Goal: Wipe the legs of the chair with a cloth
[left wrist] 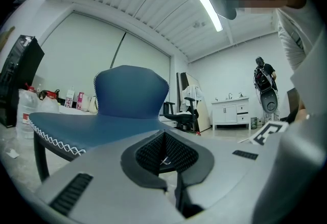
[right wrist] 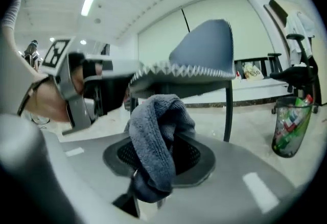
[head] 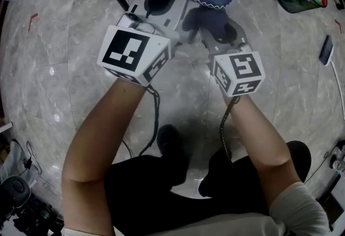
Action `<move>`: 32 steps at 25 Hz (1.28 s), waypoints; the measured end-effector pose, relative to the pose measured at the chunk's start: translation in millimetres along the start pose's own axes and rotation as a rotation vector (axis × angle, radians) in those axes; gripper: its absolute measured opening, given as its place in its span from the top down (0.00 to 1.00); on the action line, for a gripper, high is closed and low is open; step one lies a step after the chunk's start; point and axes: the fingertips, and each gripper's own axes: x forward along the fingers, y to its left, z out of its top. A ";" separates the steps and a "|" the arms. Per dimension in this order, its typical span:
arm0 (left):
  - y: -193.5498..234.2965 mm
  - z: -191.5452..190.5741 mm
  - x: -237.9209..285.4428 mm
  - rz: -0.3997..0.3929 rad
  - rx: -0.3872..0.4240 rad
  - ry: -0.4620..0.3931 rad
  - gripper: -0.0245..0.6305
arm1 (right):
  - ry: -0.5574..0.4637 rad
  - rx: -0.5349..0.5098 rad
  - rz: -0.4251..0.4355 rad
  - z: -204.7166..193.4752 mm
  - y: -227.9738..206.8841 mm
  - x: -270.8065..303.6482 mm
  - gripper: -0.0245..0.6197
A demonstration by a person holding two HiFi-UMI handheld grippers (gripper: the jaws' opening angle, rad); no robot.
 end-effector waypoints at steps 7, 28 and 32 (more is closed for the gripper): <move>-0.4 -0.8 1.1 0.001 0.003 -0.006 0.96 | -0.147 -0.062 -0.004 11.8 -2.8 -3.7 0.76; -1.2 -0.9 0.1 -0.003 0.001 0.002 0.96 | 0.262 -0.035 0.042 -114.2 0.2 26.2 0.76; -0.5 0.8 0.1 -0.001 0.008 -0.015 0.96 | 0.064 0.001 0.006 -23.6 -0.9 6.7 0.75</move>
